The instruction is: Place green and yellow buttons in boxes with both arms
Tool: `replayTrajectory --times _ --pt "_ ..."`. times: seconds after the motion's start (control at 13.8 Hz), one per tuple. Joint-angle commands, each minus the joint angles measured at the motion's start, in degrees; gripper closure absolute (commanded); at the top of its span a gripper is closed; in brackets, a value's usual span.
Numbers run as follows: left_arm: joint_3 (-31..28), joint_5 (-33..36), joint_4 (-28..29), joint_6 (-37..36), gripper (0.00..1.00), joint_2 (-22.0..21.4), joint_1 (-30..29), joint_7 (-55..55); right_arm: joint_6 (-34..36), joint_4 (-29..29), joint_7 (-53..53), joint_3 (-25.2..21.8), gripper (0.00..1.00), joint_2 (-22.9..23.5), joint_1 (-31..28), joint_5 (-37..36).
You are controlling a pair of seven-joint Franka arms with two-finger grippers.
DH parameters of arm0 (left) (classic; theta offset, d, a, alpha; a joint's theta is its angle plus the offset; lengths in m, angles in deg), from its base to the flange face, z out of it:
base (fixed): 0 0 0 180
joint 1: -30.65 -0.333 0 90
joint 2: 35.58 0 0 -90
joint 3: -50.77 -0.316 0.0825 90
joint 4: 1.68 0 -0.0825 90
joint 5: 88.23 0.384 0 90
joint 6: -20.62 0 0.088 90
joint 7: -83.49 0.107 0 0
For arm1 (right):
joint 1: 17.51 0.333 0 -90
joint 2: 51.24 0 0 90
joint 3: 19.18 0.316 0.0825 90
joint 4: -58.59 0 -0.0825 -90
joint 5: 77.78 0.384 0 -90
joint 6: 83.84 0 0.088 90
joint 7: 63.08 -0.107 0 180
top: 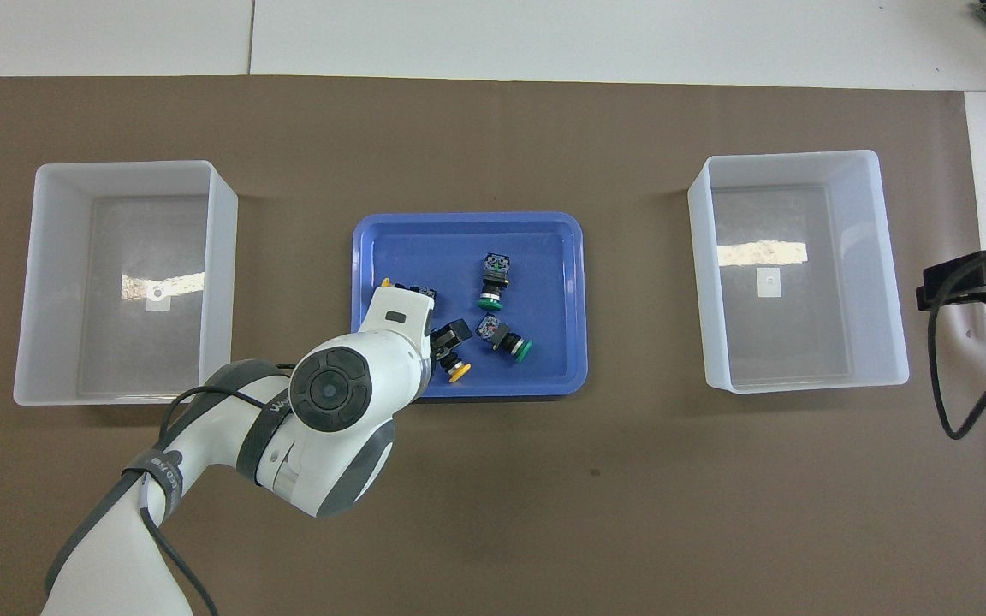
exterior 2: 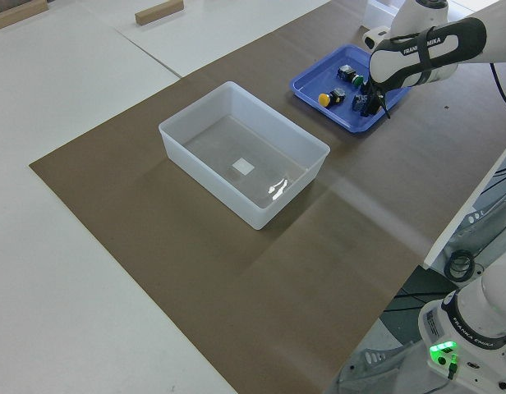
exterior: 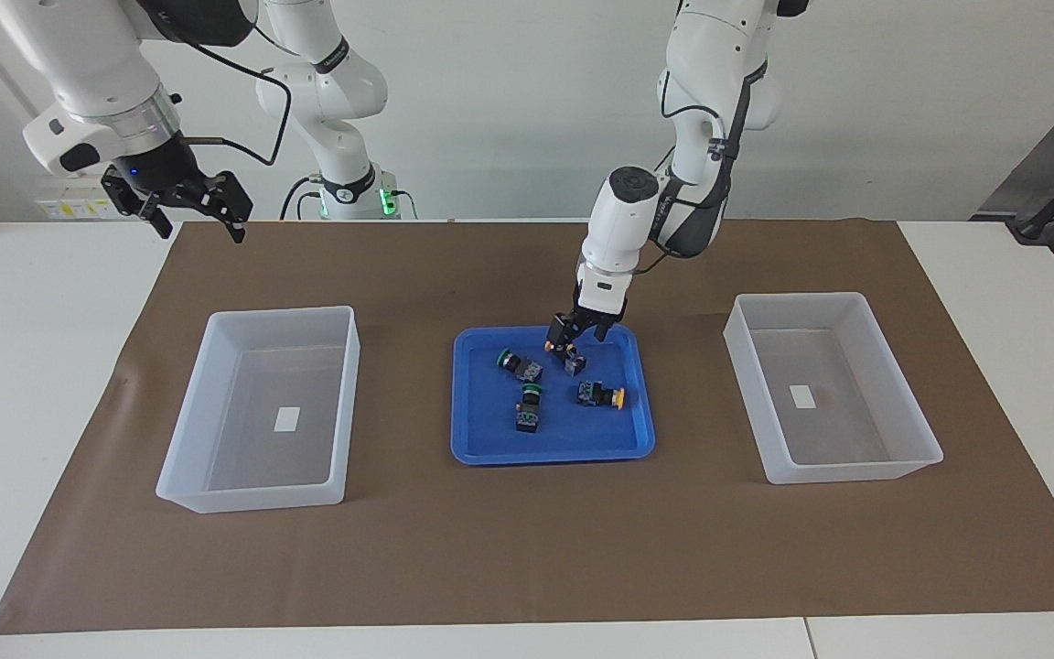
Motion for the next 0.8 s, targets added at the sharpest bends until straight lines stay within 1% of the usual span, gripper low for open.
replayTrajectory --times 0.0,0.14,0.22,0.29,0.36,0.43,0.58,0.65,0.72 --pt "-0.94 -0.73 -0.48 5.78 0.0 3.52 1.06 -0.1 0.22 -1.64 -0.47 0.52 0.0 -1.62 -0.17 -0.21" --pt "-0.94 -0.73 -0.49 6.41 0.0 3.7 1.06 -0.19 0.22 -1.73 -0.47 0.52 0.0 -1.62 -0.17 -0.21" --pt "-0.94 -0.73 -0.48 6.41 0.0 4.57 1.23 -1.67 0.22 -1.73 -0.47 0.52 0.0 -1.62 -0.17 -0.21" --pt "-1.03 -0.73 -0.48 6.5 0.03 5.11 2.71 -3.77 0.22 -1.73 -0.47 0.52 0.0 -1.62 -0.17 -0.21" --pt "-1.03 -0.73 -0.66 6.59 0.11 5.2 2.73 -4.23 0.22 -1.73 -0.47 0.52 0.0 -1.71 -0.17 -0.21" --pt "-1.03 -0.73 -0.92 6.5 0.27 5.29 2.56 -4.24 0.22 -1.73 -0.47 0.52 0.0 -1.71 -0.17 -0.21" --pt "-1.03 -0.73 -2.41 4.93 0.71 5.37 2.2 -4.15 0.22 -1.73 -0.47 0.52 0.0 -1.71 -0.17 -0.21" --pt "-1.12 -0.73 -3.29 3.18 0.86 5.37 2.12 -4.06 0.22 -1.73 -0.47 0.52 0.0 -1.71 -0.17 -0.21" --pt "-1.12 -0.64 -4.25 0.98 0.97 5.29 2.03 -3.89 0.22 -1.73 -0.47 0.52 0.0 -1.71 -0.17 -0.21"
